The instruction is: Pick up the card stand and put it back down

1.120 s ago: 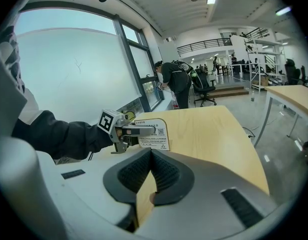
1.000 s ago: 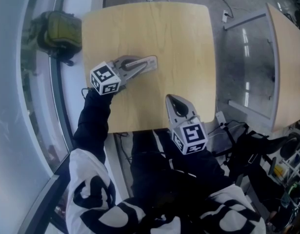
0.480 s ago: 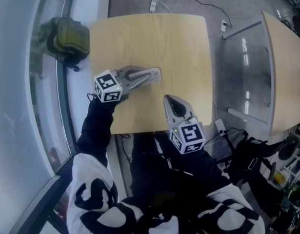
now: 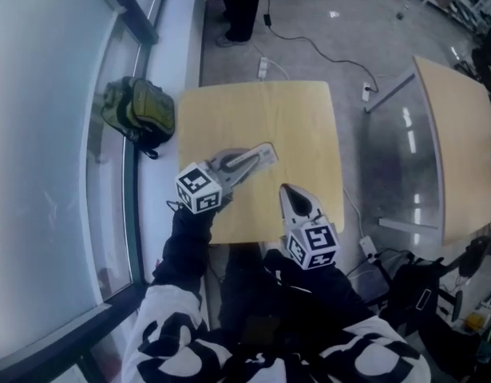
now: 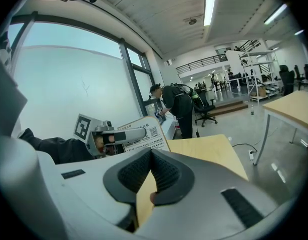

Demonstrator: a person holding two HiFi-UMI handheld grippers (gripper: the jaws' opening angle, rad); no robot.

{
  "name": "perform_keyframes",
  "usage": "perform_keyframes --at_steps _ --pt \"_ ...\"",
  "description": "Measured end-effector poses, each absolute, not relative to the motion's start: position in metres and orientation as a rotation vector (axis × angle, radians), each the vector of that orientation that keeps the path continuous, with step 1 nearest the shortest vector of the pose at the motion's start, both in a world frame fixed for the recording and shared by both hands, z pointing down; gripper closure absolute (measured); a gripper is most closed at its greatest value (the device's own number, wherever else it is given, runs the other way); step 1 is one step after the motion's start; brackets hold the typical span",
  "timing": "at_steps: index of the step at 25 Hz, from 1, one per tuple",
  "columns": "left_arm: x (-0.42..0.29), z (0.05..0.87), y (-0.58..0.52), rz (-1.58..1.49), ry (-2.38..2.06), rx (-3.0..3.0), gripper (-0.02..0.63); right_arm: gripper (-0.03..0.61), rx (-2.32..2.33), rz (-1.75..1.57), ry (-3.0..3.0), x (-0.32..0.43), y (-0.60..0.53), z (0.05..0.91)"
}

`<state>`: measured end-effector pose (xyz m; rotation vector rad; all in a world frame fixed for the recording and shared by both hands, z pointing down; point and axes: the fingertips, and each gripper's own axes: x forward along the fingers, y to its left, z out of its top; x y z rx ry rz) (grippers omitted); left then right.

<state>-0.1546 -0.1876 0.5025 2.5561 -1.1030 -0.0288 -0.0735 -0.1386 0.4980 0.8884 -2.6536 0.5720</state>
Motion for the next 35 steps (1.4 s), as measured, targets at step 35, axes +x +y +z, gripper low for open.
perform_keyframes --at_steps 35 --pt "-0.162 0.35 -0.097 0.038 -2.301 2.061 0.595 0.557 0.955 0.128 -2.816 -0.061 -0.122 0.364"
